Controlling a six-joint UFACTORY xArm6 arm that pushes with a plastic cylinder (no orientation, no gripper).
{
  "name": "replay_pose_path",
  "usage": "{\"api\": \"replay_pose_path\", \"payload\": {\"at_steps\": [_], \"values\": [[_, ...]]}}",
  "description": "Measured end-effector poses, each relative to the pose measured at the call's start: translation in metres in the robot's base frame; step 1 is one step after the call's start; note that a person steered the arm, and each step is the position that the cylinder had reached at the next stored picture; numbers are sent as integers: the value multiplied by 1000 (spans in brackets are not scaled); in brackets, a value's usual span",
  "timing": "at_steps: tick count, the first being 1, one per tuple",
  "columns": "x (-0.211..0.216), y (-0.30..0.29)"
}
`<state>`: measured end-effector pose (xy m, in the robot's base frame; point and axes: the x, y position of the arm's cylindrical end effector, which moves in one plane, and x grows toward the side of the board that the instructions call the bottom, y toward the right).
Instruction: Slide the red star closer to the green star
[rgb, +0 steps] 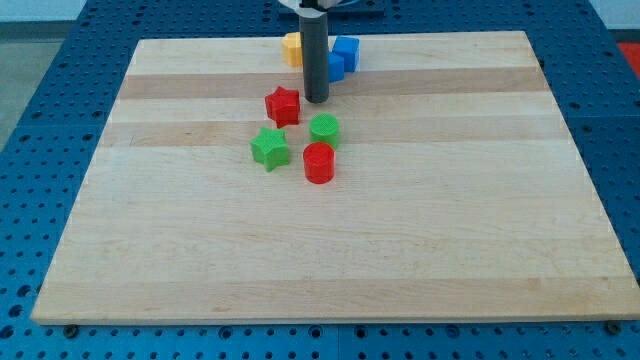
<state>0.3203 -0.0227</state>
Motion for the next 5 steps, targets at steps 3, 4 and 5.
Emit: {"api": "replay_pose_path", "payload": {"at_steps": [3,4,5], "values": [[-5,-40],[1,-41],[3,-42]]}}
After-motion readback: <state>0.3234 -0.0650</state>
